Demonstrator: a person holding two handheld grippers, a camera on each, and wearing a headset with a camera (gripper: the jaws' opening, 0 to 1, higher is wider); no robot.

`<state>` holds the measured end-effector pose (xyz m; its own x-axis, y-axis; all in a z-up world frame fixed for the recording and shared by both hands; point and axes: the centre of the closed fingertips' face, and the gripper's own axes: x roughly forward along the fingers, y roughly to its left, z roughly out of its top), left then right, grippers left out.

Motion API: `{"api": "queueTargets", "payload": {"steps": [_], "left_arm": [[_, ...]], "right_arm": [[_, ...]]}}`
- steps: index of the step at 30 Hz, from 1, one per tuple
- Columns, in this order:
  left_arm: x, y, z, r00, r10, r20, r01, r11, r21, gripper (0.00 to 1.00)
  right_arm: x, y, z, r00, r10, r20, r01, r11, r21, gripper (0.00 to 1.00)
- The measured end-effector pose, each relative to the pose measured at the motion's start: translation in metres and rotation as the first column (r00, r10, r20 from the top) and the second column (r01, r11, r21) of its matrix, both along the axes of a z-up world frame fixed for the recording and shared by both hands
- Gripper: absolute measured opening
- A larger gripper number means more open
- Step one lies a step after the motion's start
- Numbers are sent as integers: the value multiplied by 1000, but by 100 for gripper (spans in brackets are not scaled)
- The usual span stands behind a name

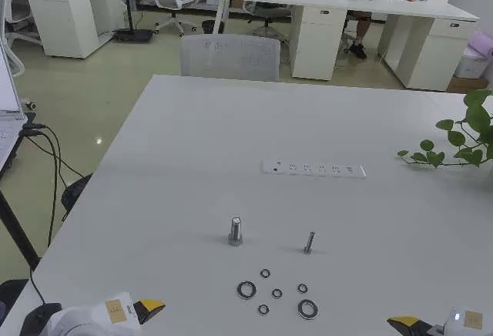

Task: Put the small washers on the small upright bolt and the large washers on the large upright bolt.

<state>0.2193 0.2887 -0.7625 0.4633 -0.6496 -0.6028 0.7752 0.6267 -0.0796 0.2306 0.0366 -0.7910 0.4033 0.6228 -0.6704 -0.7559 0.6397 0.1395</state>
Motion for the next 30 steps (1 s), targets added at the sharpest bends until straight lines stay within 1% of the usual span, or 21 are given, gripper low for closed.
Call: {"api": "queueTargets", "payload": {"steps": [2, 4, 7, 9, 11, 16, 18, 20, 21, 24, 26, 30], "left_arm": [[1, 1, -2, 1000, -2, 1, 2, 1000, 10, 87], [3, 2, -2, 1000, 10, -5, -10, 1000, 11, 86], [6, 3, -2, 1000, 17, -2, -17, 1000, 7, 85], [7, 3, -4, 1000, 14, -12, -14, 1000, 8, 83], [8, 3, -4, 1000, 6, -3, -6, 1000, 13, 84], [11, 4, -4, 1000, 10, -15, -10, 1000, -2, 83], [10, 4, -5, 1000, 7, -16, -7, 1000, -1, 83], [10, 4, -6, 1000, 3, -20, -3, 1000, -1, 83], [10, 4, -5, 1000, -1, -18, 1, 1000, -1, 83], [9, 3, -5, 1000, -19, -13, 19, 1000, 5, 86], [10, 3, -4, 1000, -25, 3, 24, 1000, 14, 87], [11, 4, -6, 1000, -17, -8, 17, 1000, 10, 90]], "right_arm": [[2, 2, -2, 1000, 6, -5, -6, 1000, -2, 93], [4, 5, -3, 1000, 16, -11, -16, 1000, -7, 93], [7, 8, -5, 999, 47, -20, -48, 998, -36, 92], [9, 10, -3, 998, 53, -23, -54, 998, -36, 91], [14, 12, -2, 998, 56, -21, -57, 998, -36, 91], [28, 20, 3, 997, 76, -17, -77, 996, -47, 90], [32, 24, 3, 997, 80, -17, -81, 996, -47, 89], [33, 26, 1, 995, 82, -49, -85, 995, -61, 88], [33, 28, 0, 995, 87, -54, -90, 994, -65, 87], [38, 33, -1, 993, 108, -48, -111, 991, -74, 86], [40, 35, -1, 992, 119, -45, -123, 989, -81, 85], [46, 38, -1, 990, 135, -41, -138, 986, -92, 84]]}}
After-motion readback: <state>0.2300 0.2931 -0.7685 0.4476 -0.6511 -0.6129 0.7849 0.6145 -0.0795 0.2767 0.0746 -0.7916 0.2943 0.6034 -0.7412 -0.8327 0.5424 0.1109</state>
